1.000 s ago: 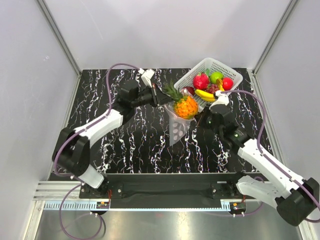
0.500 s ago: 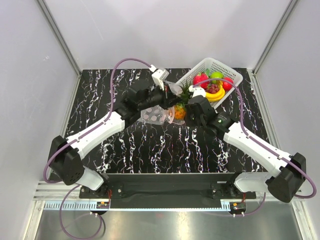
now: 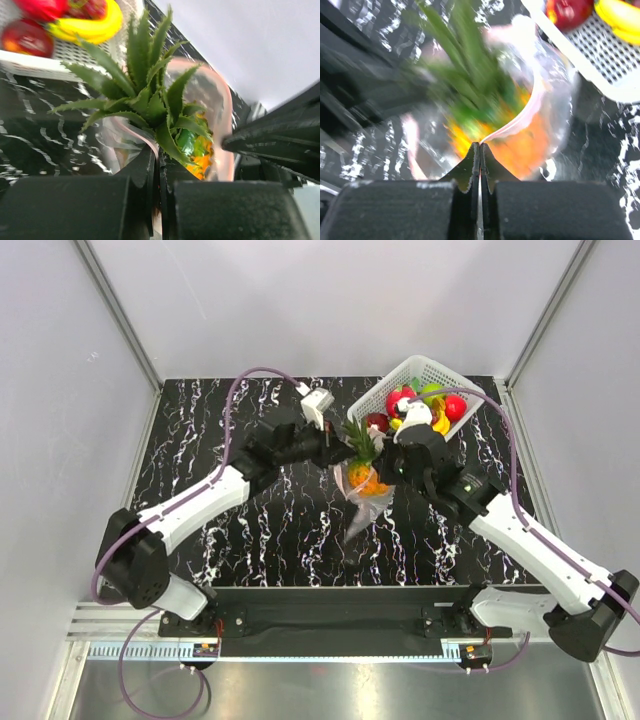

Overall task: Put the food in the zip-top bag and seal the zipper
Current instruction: Adjust the zipper food storage bag at the center of the board.

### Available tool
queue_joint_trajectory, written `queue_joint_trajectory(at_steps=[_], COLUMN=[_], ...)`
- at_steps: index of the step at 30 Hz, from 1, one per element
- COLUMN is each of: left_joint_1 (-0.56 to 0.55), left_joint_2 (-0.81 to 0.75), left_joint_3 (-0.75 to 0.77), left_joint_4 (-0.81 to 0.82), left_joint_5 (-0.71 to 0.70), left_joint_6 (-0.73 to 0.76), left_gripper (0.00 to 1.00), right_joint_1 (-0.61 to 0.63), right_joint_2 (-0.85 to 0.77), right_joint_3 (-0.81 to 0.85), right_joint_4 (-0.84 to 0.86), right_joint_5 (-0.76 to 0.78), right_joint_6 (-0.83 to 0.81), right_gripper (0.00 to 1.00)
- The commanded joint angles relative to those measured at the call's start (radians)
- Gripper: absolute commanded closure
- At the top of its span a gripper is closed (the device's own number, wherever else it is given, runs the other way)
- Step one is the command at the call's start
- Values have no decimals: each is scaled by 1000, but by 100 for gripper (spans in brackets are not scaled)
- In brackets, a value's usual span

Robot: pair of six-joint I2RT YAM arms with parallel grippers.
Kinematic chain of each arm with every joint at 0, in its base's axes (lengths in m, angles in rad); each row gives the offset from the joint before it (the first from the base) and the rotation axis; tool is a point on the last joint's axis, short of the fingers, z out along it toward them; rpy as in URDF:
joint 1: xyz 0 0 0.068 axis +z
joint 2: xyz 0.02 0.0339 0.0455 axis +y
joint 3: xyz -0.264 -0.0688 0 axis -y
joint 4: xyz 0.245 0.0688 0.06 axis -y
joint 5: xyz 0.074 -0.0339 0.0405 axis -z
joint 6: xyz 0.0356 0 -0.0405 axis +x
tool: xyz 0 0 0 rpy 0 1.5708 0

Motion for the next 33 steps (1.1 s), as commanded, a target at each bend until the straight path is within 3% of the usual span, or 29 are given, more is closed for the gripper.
queue_joint_trajectory(at_steps=[1,4,10,15,18,26,33], left_joint_1=[-81,-89,-38,8,11,9,9], left_joint_2=[16,27,-28,-105,-123,-175,-146], left_joint_3=[24,20,27,125,145,80,89], left_joint_4=[-1,40,-61,-264,-340,-372,-492], left_joint_5=[7,48,-1,-70,-84,-111,-220], left_joint_6=[32,-17,-22,25,35,38,52], left_gripper=[98,95,89,53,40,34,32], right_joint_1=[11,11,11,11,11,11,11], right_joint_2=[59,67,13,-106,-143,-192,-225], right_joint_3=[96,102,107,7,-48,-228,-262], right_joint_4=[76,120,85,79,91,206,215], right_joint_5=[-8,-28,4,23,6,0,4], right_joint_6=[-9,3,5,42,57,98,101], right_gripper=[100,100,100,100,100,100,100])
